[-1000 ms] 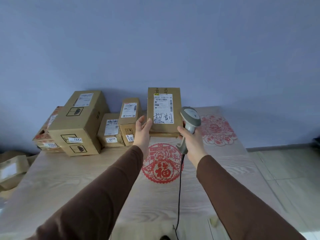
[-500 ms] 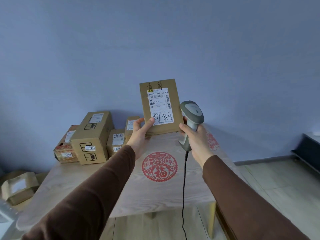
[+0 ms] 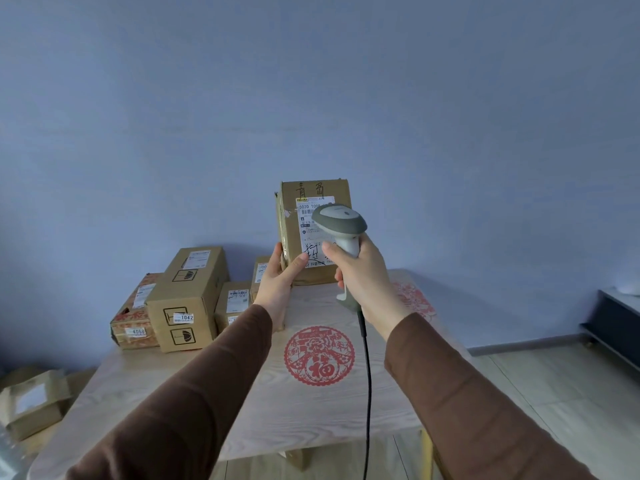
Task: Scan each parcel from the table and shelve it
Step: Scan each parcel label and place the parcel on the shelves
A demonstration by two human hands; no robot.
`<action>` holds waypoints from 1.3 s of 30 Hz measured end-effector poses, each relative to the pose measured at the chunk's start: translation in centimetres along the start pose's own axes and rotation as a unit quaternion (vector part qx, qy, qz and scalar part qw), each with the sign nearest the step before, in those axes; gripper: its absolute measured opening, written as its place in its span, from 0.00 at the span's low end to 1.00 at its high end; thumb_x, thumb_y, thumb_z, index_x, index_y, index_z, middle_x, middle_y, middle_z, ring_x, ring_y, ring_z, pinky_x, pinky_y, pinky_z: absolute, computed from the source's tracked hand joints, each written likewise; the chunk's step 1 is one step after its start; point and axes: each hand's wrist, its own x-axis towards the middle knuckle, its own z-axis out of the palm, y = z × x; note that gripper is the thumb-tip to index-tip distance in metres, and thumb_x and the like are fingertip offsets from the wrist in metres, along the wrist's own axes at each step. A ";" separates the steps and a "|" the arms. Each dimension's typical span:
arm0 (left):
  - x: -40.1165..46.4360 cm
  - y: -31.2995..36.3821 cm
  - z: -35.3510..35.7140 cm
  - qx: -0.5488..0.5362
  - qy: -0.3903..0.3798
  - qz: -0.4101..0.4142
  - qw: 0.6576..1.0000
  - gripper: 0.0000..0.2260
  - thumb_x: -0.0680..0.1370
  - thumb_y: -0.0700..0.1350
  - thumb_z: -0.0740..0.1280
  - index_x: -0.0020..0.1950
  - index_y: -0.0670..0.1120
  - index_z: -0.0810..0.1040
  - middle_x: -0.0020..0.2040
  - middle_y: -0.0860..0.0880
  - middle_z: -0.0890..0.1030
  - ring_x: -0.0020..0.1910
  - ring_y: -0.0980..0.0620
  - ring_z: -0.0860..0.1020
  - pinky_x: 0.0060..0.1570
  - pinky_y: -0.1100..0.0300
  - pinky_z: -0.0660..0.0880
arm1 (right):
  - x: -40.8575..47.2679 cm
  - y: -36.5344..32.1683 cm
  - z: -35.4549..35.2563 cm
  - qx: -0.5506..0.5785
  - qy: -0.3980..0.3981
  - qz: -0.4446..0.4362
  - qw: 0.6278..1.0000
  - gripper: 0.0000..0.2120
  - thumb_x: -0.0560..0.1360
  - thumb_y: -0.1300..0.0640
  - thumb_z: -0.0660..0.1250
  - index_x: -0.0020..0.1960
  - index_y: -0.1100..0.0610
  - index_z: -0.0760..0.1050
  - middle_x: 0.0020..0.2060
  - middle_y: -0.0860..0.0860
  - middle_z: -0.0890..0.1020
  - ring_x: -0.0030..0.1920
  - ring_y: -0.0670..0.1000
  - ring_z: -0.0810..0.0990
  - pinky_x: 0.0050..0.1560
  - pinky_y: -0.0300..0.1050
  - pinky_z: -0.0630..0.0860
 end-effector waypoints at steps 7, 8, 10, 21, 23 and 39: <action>0.3 0.3 -0.6 0.014 0.010 0.015 1.000 0.15 0.75 0.60 0.75 0.52 0.81 0.76 0.60 0.63 0.84 0.61 0.62 0.82 0.60 0.61 0.71 | -0.3 -0.7 1.2 -0.016 0.006 -0.018 1.000 0.11 0.77 0.41 0.71 0.55 0.46 0.76 0.32 0.42 0.81 0.26 0.44 0.76 0.29 0.41 0.76; 0.3 0.3 -0.6 0.016 0.010 0.015 1.000 0.16 0.75 0.60 0.75 0.52 0.82 0.76 0.59 0.64 0.84 0.60 0.62 0.82 0.59 0.61 0.71 | -0.3 -0.7 1.3 -0.019 0.009 -0.019 1.000 0.11 0.78 0.42 0.71 0.55 0.46 0.76 0.32 0.42 0.81 0.26 0.44 0.76 0.29 0.40 0.76; 0.4 0.3 -0.8 0.017 0.008 0.017 1.000 0.16 0.74 0.60 0.75 0.51 0.82 0.76 0.59 0.64 0.85 0.60 0.63 0.82 0.58 0.62 0.71 | -0.3 -0.8 1.5 -0.022 0.012 -0.020 0.999 0.11 0.78 0.42 0.71 0.55 0.46 0.76 0.31 0.40 0.81 0.25 0.43 0.76 0.29 0.39 0.76; 0.1 0.4 -1.6 0.022 0.010 0.032 0.999 0.15 0.73 0.61 0.75 0.55 0.79 0.77 0.62 0.58 0.85 0.62 0.58 0.82 0.63 0.58 0.71 | -0.4 -1.1 2.3 -0.023 0.010 -0.010 1.000 0.09 0.78 0.42 0.71 0.52 0.45 0.76 0.28 0.42 0.79 0.25 0.44 0.75 0.27 0.40 0.75; 0.0 0.6 -1.7 0.021 0.008 0.033 0.999 0.17 0.73 0.62 0.75 0.59 0.76 0.77 0.63 0.57 0.84 0.62 0.58 0.82 0.64 0.57 0.72 | -0.5 -1.1 2.5 -0.021 0.009 -0.007 1.000 0.10 0.78 0.42 0.71 0.53 0.46 0.76 0.29 0.43 0.79 0.25 0.44 0.75 0.28 0.40 0.75; -2.9 2.4 -7.6 -0.018 0.095 0.028 0.995 0.28 0.77 0.57 0.73 0.76 0.60 0.70 0.65 0.55 0.84 0.66 0.53 0.80 0.75 0.44 0.69 | -0.3 -0.6 6.2 0.048 -0.017 0.023 0.998 0.11 0.77 0.45 0.74 0.52 0.51 0.80 0.34 0.48 0.80 0.28 0.44 0.75 0.29 0.38 0.75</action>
